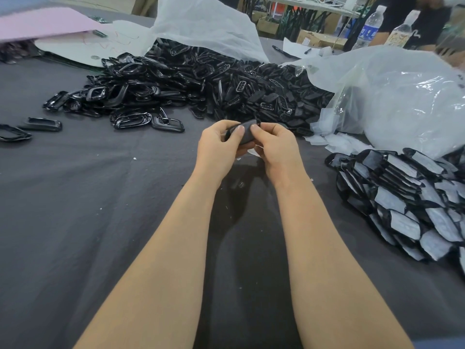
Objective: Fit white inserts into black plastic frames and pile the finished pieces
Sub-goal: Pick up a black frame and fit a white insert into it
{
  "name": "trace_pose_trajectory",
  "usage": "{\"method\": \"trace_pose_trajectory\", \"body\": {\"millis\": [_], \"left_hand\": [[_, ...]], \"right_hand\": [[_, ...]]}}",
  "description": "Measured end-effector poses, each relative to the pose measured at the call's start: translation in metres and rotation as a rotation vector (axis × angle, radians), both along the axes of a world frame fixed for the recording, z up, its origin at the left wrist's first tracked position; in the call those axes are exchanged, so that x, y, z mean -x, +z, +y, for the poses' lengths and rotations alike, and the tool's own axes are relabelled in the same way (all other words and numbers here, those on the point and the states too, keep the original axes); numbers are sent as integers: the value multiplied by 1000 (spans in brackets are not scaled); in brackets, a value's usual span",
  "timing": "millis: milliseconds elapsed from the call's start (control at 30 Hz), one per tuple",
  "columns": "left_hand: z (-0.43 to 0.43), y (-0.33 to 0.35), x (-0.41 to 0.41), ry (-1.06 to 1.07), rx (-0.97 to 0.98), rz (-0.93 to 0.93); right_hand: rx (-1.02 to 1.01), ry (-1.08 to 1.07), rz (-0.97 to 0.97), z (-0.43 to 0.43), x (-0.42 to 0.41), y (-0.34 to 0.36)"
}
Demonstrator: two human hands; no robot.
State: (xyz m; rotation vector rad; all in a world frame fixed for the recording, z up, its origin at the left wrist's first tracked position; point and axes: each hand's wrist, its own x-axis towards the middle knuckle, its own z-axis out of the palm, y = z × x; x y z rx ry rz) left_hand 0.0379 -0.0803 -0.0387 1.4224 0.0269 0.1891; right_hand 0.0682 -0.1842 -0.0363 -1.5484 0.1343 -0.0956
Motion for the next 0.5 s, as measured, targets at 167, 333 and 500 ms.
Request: {"method": "trace_pose_trajectory", "body": {"millis": [167, 333, 500], "left_hand": [[1, 0, -2, 52, -2, 31], [-1, 1, -1, 33, -3, 23], [-1, 3, 0, 14, 39, 33]], "right_hand": [[-25, 34, -17, 1, 2, 0], [-28, 22, -82, 1, 5, 3], [-118, -14, -21, 2, 6, 5]]}}
